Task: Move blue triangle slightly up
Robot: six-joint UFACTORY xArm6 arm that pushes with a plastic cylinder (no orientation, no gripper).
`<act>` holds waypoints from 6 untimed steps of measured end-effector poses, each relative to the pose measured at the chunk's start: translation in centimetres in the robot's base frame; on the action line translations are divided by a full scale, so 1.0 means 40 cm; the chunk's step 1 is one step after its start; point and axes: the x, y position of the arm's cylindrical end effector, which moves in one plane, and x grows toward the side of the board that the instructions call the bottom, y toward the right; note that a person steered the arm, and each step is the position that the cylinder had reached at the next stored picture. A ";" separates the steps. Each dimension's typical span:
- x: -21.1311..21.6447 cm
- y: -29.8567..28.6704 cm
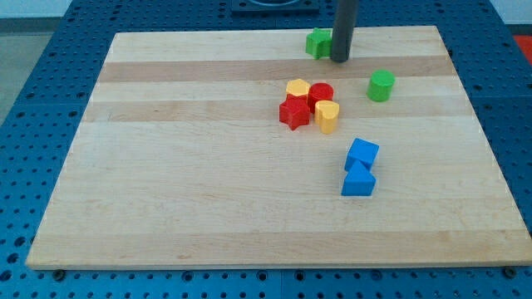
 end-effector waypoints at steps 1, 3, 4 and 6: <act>-0.045 0.024; -0.088 -0.117; -0.088 -0.170; -0.043 -0.177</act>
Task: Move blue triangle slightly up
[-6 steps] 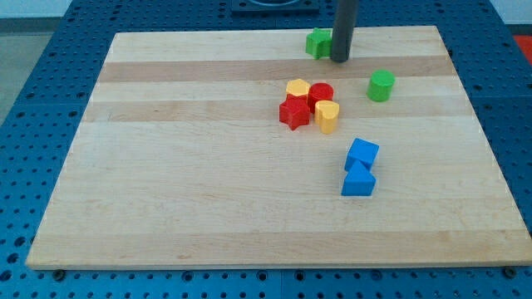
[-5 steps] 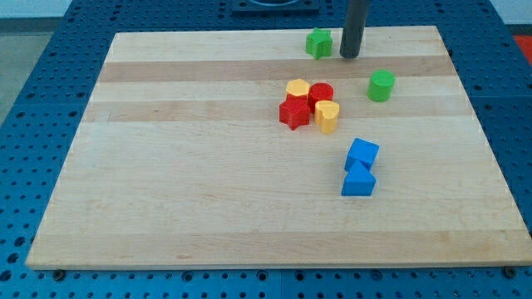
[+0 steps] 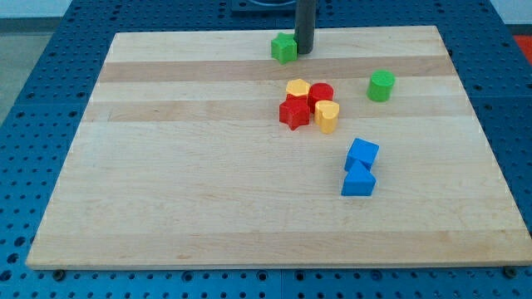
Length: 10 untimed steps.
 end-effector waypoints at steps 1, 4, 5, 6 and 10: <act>0.026 -0.018; 0.024 -0.132; 0.027 -0.127; 0.027 -0.029; 0.153 0.395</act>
